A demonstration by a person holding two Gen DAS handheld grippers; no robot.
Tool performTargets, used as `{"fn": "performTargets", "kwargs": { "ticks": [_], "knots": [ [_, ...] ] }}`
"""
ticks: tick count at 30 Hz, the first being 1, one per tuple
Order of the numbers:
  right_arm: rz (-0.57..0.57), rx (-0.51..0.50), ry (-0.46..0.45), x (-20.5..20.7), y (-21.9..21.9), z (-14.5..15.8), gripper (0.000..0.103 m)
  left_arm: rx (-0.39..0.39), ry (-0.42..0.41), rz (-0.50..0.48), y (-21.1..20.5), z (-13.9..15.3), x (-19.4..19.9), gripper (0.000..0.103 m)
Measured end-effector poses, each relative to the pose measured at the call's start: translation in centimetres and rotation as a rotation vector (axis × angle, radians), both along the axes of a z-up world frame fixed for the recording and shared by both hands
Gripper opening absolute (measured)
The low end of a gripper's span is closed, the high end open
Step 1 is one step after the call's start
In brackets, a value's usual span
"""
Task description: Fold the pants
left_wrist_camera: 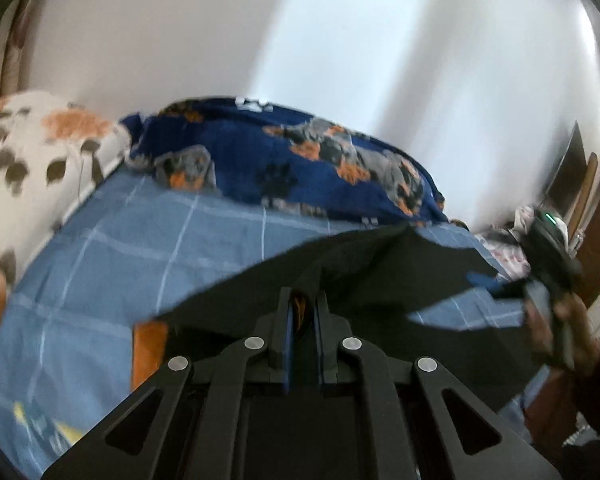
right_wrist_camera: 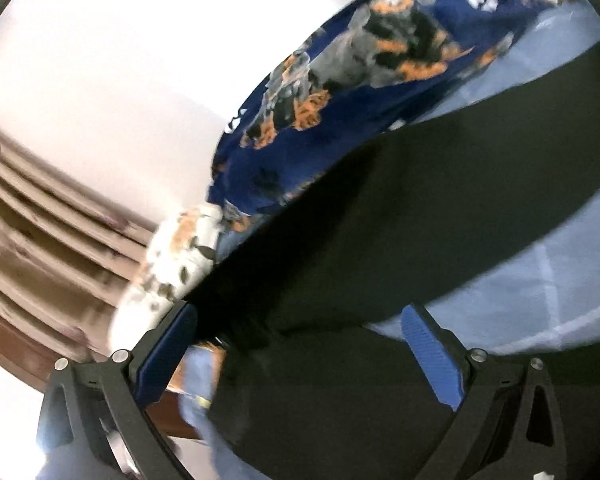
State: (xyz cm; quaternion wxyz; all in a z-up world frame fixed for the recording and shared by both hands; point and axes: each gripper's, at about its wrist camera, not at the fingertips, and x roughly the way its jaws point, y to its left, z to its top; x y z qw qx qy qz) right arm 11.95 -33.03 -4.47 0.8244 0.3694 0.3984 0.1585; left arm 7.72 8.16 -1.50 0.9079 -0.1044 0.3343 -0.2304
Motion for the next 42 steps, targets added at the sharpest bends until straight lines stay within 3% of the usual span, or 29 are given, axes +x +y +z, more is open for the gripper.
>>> {"fn": "performTargets", "kwargs": {
  "ticks": [6,8,10,11,12,15,21,26,33,36,37,39,42],
  "knots": [
    [-0.038,0.102,0.115,6.4,0.0,-2.8,0.099,-0.072,0.101,0.048,1.3,-2.5,-2.2,0.009],
    [-0.069,0.15,0.19,8.5,-0.5,-4.5,0.079,-0.074,0.108,0.058,1.6,-2.7,-2.2,0.009],
    [-0.085,0.192,0.24,9.7,-0.9,-5.7,0.024,-0.072,0.107,0.065,1.8,-2.6,-2.0,0.009],
    [-0.094,0.186,0.273,9.9,-0.8,-6.1,0.011,-0.07,0.104,0.072,2.0,-2.5,-1.9,0.009],
    [-0.107,0.192,0.29,9.4,-0.7,-6.3,0.008,-0.064,0.099,0.082,2.1,-2.3,-1.8,0.009],
    [-0.095,0.187,0.258,6.3,0.0,-5.5,0.006,-0.061,0.109,0.117,3.5,-2.4,-1.5,0.009],
    [0.01,0.081,0.185,-4.5,2.1,-3.7,0.006,0.001,0.166,0.147,5.6,-3.9,-2.4,0.009],
    [0.058,0.034,0.245,-9.6,3.8,-6.4,0.006,0.06,0.216,0.147,6.1,-6.0,-4.2,0.01],
    [0.071,0.051,0.332,-12.0,4.8,-10.0,0.006,0.086,0.246,0.163,6.8,-7.8,-5.4,0.012],
    [0.069,0.059,0.335,-12.1,4.9,-10.1,0.006,0.136,0.24,0.18,6.7,-7.7,-5.6,0.024],
    [0.07,0.055,0.334,-12.1,5.1,-10.1,0.006,0.153,0.244,0.202,7.0,-7.6,-5.7,0.04],
    [0.076,0.053,0.34,-12.1,5.3,-10.2,0.006,0.166,0.231,0.273,8.2,-7.4,-6.0,0.06],
    [0.071,0.061,0.359,-12.1,5.3,-11.0,0.005,0.145,0.227,0.354,10.3,-6.9,-6.3,0.061]
  ]
}}
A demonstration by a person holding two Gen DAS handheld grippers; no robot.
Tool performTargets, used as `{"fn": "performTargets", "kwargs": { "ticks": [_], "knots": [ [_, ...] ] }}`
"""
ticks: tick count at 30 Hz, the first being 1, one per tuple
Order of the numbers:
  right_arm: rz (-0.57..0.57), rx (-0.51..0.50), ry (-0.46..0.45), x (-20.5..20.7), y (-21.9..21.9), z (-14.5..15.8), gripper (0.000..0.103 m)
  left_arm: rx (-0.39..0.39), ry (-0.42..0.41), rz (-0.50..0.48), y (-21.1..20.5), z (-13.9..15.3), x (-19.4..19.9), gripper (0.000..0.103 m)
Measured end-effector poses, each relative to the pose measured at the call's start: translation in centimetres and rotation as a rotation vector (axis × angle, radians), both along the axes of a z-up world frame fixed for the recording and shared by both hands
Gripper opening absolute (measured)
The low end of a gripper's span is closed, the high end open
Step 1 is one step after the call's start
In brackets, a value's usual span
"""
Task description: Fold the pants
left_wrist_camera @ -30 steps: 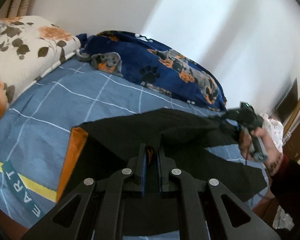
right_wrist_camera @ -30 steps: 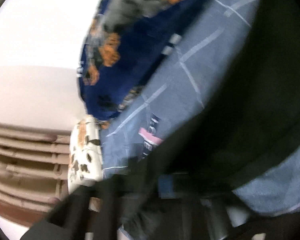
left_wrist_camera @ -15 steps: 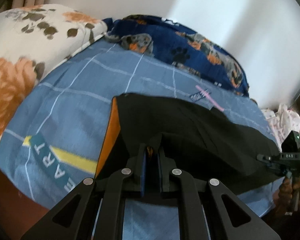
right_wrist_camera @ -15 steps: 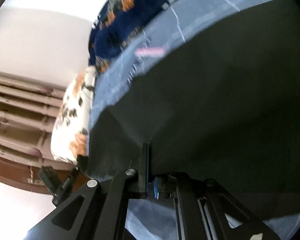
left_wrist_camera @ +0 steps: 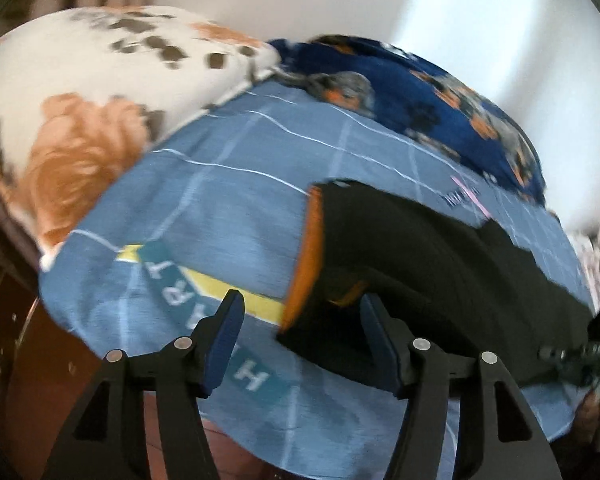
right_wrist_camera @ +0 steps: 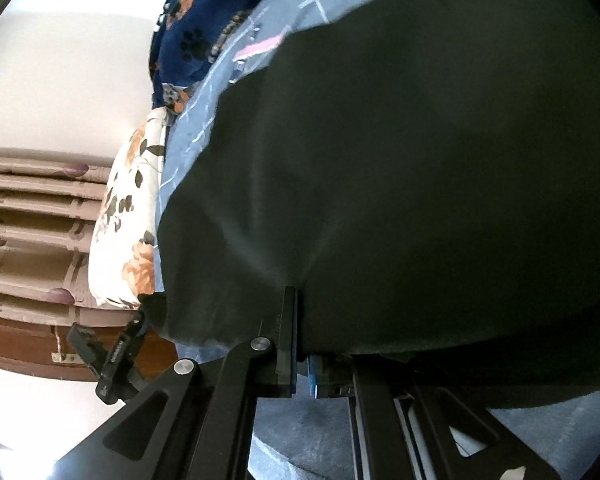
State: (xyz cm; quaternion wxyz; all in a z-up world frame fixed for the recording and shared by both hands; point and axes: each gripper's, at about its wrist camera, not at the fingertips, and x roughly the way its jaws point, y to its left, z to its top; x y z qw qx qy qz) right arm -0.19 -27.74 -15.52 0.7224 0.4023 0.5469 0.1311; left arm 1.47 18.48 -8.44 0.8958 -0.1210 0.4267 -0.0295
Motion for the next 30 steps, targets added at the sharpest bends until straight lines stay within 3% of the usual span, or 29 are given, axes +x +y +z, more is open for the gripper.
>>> {"fn": "performTargets", "kwargs": {
  "ticks": [5,7,9,11,15,19,21,26,30],
  "knots": [
    [0.001,0.002,-0.004,0.0,0.1,-0.2,0.005,-0.006,-0.095,0.068,1.1,3.5,-1.0,0.061],
    [-0.003,0.012,-0.003,-0.1,0.1,-0.4,0.005,-0.008,-0.132,0.012,-1.0,5.1,-1.3,0.061],
    [-0.005,0.016,-0.005,-0.1,0.1,-0.5,0.005,-0.03,-0.136,-0.109,-4.6,5.8,-1.1,0.061],
    [-0.009,0.023,-0.007,0.0,0.2,-0.5,0.006,-0.02,-0.09,-0.245,-9.2,5.0,-0.7,0.061],
    [-0.011,0.033,-0.014,0.0,0.3,-0.5,0.006,-0.036,0.01,-0.384,-15.0,1.0,-0.1,0.061],
    [-0.011,0.069,-0.01,-0.3,-0.4,-0.3,0.01,-0.032,0.079,-0.369,-16.3,-2.4,0.9,0.061],
    [-0.039,0.071,-0.028,-0.9,-1.9,0.3,0.014,-0.055,0.063,-0.347,-15.5,-2.6,0.8,0.061],
    [-0.247,0.074,-0.058,-4.5,-10.3,1.0,0.016,-0.028,0.072,-0.346,-15.5,-2.5,0.9,0.061],
    [-0.534,0.107,-0.086,-8.0,-20.8,0.8,0.016,-0.03,0.072,-0.328,-15.7,-2.7,0.9,0.061]
  ]
}}
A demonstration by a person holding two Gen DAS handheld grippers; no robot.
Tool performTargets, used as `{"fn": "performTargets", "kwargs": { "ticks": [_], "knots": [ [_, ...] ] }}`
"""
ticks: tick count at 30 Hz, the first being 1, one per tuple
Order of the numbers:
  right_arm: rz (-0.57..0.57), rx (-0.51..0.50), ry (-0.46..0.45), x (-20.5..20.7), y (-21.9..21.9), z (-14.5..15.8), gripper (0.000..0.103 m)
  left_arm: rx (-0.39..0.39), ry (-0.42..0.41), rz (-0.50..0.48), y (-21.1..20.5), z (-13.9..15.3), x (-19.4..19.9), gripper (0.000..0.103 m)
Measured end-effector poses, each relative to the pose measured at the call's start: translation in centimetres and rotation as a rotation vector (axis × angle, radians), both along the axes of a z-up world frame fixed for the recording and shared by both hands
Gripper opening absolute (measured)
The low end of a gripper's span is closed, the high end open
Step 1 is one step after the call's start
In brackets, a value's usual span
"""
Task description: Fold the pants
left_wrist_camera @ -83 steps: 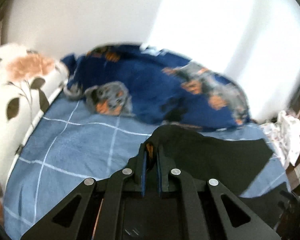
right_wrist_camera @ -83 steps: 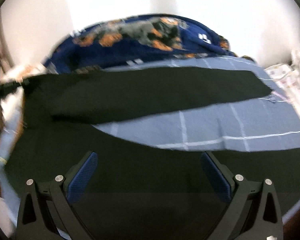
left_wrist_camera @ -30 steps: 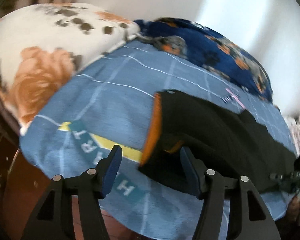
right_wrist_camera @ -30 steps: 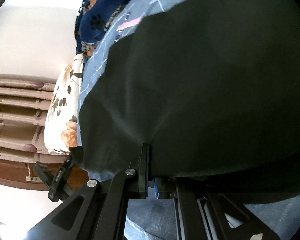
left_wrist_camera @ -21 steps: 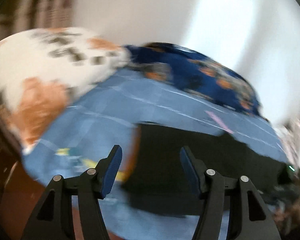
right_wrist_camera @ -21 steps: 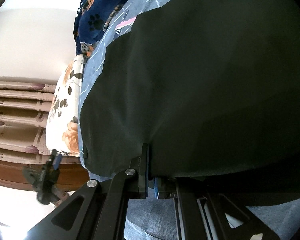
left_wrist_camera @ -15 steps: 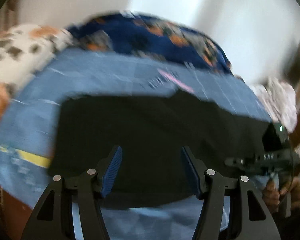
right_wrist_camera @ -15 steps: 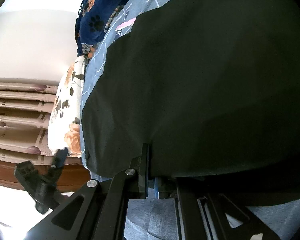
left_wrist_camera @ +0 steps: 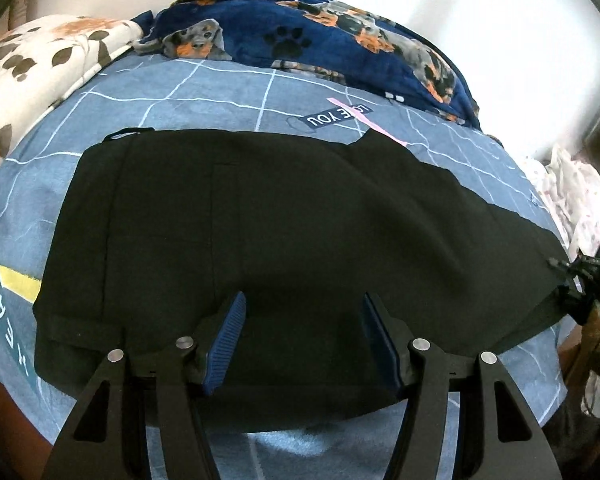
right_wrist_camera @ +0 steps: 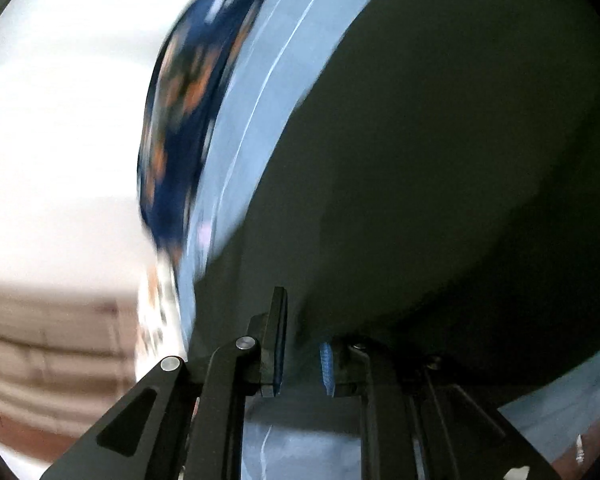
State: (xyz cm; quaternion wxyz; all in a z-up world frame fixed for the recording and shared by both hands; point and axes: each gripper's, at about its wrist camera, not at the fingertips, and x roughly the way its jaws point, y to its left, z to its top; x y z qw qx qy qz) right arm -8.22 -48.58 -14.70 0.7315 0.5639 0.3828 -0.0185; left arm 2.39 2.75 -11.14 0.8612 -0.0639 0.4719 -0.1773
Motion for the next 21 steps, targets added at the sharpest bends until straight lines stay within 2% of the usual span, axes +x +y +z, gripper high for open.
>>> {"fn": "performTargets", "kwargs": {
  "ticks": [4,6,8,10,13,17,21],
  "knots": [
    [-0.247,0.043,-0.032,-3.2,-9.3,-0.4,0.015,0.002,0.004,0.0,0.1,0.0,0.2,0.061],
    [-0.327,0.071,-0.053,-4.4,-13.3,-1.2,0.006,0.003,0.004,-0.001,0.1,0.0,0.2,0.061],
    [-0.381,0.067,-0.057,-5.4,-15.5,-1.3,0.004,0.011,0.0,-0.004,0.1,0.0,0.2,0.061],
    [-0.378,0.036,-0.056,-5.8,-16.6,-0.7,0.004,0.024,-0.005,-0.011,0.0,0.0,0.3,0.061],
    [-0.324,-0.048,-0.056,-5.9,-15.9,1.4,0.004,0.036,-0.009,-0.023,0.0,-0.1,0.4,0.061],
    [-0.296,-0.069,-0.089,-7.8,-15.5,3.3,0.004,0.013,0.008,-0.043,0.7,-0.1,0.8,0.061],
    [-0.298,-0.049,-0.039,-10.5,-15.9,1.7,0.003,0.001,0.02,-0.057,1.2,-0.1,1.0,0.061]
  ]
}}
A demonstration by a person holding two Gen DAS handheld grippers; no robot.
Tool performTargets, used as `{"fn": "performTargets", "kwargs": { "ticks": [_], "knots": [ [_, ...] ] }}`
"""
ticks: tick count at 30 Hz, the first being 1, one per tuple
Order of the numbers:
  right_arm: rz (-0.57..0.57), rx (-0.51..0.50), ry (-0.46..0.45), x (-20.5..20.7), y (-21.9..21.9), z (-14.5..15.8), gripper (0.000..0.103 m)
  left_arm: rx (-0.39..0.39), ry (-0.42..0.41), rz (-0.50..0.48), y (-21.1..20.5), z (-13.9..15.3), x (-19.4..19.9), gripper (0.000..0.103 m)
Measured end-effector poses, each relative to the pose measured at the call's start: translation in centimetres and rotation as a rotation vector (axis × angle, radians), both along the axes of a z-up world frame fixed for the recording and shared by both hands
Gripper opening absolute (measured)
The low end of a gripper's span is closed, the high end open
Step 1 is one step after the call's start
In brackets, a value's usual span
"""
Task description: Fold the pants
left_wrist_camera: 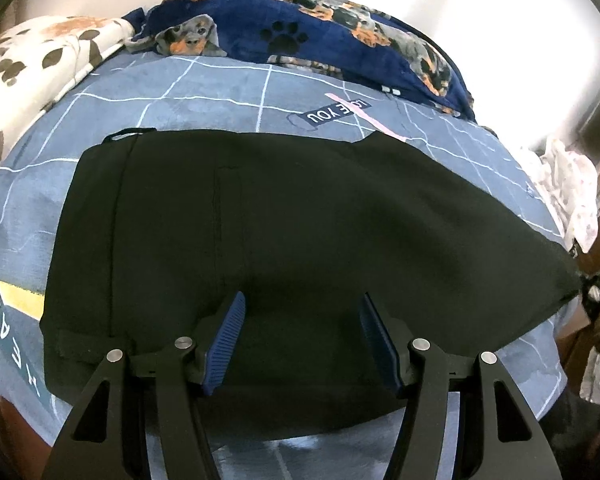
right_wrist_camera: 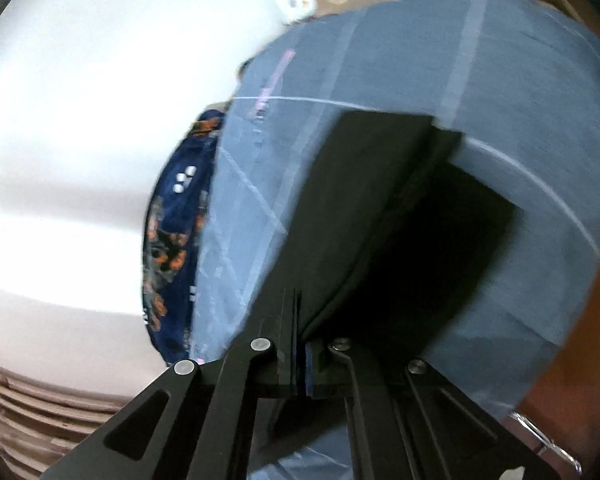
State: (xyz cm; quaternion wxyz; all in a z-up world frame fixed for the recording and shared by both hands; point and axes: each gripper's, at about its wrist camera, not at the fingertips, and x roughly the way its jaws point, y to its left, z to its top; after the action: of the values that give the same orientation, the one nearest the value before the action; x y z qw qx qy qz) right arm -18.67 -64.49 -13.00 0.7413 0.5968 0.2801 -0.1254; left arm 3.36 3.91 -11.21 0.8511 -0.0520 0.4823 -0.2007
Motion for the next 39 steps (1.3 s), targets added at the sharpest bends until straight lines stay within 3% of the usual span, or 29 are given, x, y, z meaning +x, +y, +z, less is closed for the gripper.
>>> {"fn": "performTargets", "kwargs": {
  "ticks": [2,4,7,11,15,22,28,33,36,39],
  "knots": [
    [-0.027,0.045,0.02,-1.5,-0.5,-2.0,0.003,0.01,-0.003,-0.016,0.0,-0.1,0.0,0.061],
    [-0.053,0.115,-0.031,-2.9,-1.0,-3.8,0.001,0.02,-0.009,-0.026,-0.2,-0.1,0.0,0.061],
    [-0.047,0.117,-0.059,-2.7,-1.0,-3.8,0.003,0.037,-0.017,-0.032,-0.3,-0.1,-0.1,0.061],
    [-0.063,0.192,-0.107,-3.1,-1.8,-4.5,0.005,0.044,-0.028,-0.036,-0.4,-0.2,-0.3,0.061],
    [-0.07,0.173,-0.116,-3.3,-1.9,-4.0,0.008,0.043,-0.027,-0.038,-0.5,-0.2,-0.3,0.064],
    [-0.058,0.027,-0.036,-3.5,-1.7,-2.5,0.002,0.038,-0.026,-0.045,-0.4,-0.1,-0.1,0.065],
    [-0.06,0.039,-0.033,-3.5,-1.9,-3.0,0.001,0.026,-0.029,0.0,0.6,1.1,-0.1,0.065],
    [-0.067,0.055,-0.05,-3.9,-1.9,-3.4,0.0,-0.084,-0.016,0.167,7.5,4.6,-0.4,0.066],
    [-0.078,0.078,-0.066,-4.3,-2.0,-3.7,0.0,-0.149,0.065,0.266,12.8,4.8,-1.0,0.067],
    [-0.083,0.094,-0.079,-4.4,-2.1,-3.9,0.0,-0.176,0.139,0.295,16.0,3.9,-2.2,0.066]
  ]
}}
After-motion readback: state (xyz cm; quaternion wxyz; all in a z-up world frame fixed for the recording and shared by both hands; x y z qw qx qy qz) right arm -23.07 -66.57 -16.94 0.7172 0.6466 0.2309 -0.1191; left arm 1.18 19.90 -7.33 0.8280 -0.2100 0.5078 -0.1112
